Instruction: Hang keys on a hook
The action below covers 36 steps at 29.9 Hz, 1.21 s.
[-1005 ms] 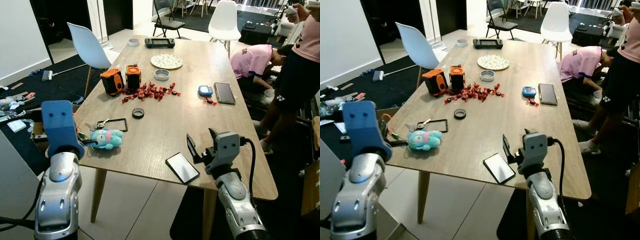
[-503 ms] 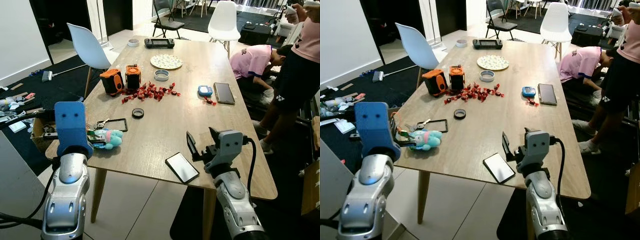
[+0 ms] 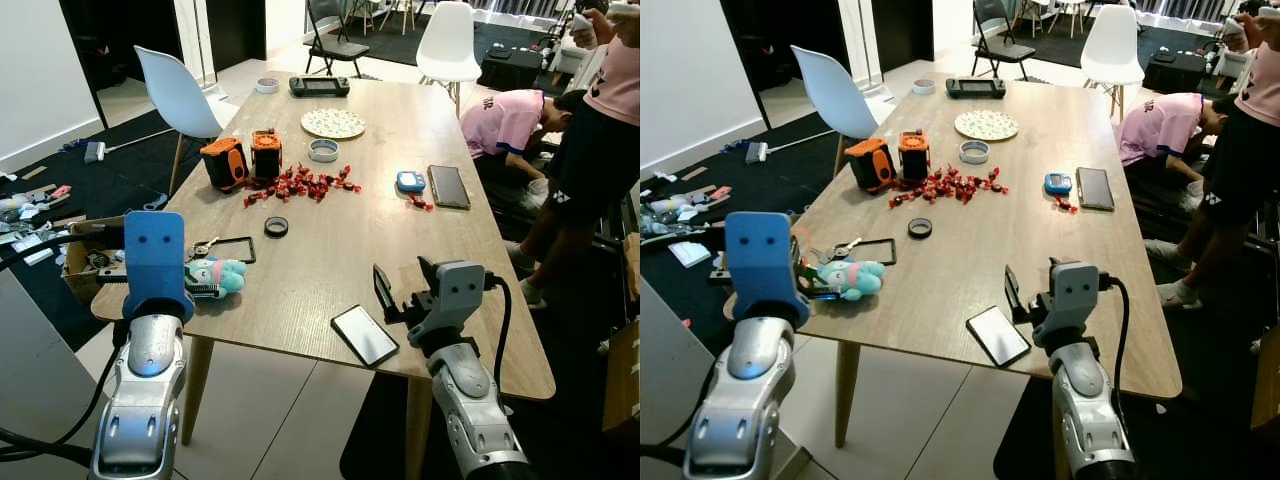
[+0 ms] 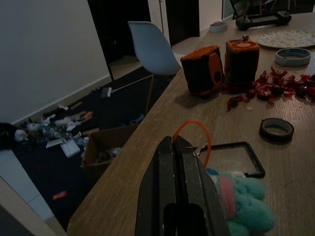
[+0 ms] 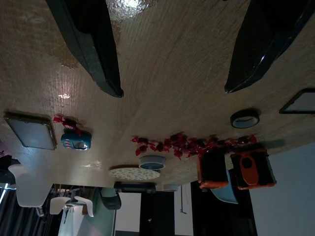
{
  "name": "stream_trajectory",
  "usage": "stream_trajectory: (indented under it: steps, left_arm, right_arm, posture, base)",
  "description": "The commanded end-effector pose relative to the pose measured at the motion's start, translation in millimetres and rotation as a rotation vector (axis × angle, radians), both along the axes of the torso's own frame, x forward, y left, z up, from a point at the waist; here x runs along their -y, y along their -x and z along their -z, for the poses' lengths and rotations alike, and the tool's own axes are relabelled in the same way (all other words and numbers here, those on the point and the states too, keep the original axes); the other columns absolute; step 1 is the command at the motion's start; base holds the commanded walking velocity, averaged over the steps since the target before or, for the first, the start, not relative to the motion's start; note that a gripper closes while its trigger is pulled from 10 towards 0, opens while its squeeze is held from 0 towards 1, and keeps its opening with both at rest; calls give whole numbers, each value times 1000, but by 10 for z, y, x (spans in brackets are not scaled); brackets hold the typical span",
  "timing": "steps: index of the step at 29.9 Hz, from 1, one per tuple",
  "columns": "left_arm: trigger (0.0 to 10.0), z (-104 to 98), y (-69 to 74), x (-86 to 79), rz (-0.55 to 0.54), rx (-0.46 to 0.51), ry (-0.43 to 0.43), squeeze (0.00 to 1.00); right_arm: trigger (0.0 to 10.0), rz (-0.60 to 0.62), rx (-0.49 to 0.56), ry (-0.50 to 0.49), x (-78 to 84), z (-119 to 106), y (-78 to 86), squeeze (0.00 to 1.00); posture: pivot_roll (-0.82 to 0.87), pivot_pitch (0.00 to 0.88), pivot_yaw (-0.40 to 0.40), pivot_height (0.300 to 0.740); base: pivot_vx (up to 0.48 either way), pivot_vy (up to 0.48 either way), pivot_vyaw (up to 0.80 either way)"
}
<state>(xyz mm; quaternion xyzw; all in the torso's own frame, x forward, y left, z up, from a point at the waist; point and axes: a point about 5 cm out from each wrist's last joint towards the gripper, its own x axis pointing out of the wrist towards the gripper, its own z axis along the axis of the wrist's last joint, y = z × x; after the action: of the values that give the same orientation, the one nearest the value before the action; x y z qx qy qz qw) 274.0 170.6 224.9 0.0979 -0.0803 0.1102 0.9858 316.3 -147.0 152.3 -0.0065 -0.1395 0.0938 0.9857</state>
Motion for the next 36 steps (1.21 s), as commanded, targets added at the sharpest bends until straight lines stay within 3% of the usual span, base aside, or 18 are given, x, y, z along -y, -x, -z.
stream_trajectory:
  steps: [1, 36]
  left_arm:
    - [10000, 33, 6, -33, -15, -9, -30, 0]
    - [10000, 82, -7, -15, -14, -16, -39, 0]
  right_arm:
    - [10000, 14, -19, 4, 25, 34, 14, 0]
    - [10000, 6, -28, 32, 20, 48, -8, 0]
  posture:
    - [138, 148, -27, 740]
    - [140, 136, -34, 740]
  base:
    - [0, 0, 0]
    - [0, 0, 748]
